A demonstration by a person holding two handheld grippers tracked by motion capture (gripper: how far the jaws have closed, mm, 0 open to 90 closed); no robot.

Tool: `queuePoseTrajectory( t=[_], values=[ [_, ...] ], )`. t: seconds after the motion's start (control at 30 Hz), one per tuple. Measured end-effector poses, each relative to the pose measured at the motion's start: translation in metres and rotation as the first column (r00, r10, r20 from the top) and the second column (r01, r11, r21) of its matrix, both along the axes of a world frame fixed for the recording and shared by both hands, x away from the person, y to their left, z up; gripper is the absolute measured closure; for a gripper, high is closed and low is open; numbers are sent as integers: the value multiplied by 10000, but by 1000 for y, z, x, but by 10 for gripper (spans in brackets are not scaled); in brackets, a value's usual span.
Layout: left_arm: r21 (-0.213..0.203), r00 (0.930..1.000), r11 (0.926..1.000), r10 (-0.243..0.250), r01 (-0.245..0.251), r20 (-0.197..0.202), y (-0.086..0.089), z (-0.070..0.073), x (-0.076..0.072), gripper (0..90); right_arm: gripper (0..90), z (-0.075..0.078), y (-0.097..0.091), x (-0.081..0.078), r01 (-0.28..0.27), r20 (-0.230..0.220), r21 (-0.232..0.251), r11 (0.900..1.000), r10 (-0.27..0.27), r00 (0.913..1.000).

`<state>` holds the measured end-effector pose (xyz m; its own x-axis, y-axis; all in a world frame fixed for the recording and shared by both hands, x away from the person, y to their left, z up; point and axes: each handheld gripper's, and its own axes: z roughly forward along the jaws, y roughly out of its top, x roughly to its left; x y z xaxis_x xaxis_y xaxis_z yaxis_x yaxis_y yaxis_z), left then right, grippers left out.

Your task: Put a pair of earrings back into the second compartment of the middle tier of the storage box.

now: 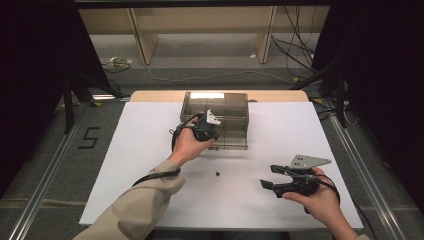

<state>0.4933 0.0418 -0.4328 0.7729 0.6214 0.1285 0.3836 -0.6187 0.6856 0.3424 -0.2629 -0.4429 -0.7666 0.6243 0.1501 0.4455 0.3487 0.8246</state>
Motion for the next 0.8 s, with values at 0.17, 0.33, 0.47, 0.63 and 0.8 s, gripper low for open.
queuePoseTrajectory(
  t=[0.17, 0.33, 0.47, 0.63, 0.8],
  values=[
    [36, 10000, 10000, 9, -9, -15, -1, -1, 2, 789, 311, 0, 0, 0, 0, -5, 6, 10000, 0, 10000],
    [43, 10000, 10000, 44, -44, -42, -2, -3, 3, 789, 311, 0, 0, 0, -5, -9, -11, 10000, 5, 10000],
    [186, 9999, 9998, -18, 20, -101, -3, -5, 4, 788, 311, 0, 0, 0, -7, -6, -7, 10000, 7, 10000],
    [191, 10000, 9998, -53, 54, -23, -3, -7, 5, 785, 311, 0, 0, 0, -12, -3, -7, 10000, 12, 10000],
    [247, 10000, 9997, -39, 40, -46, -4, -9, 6, 785, 311, 0, 0, 0, -14, -6, -2, 10000, 14, 10000]
  ],
)
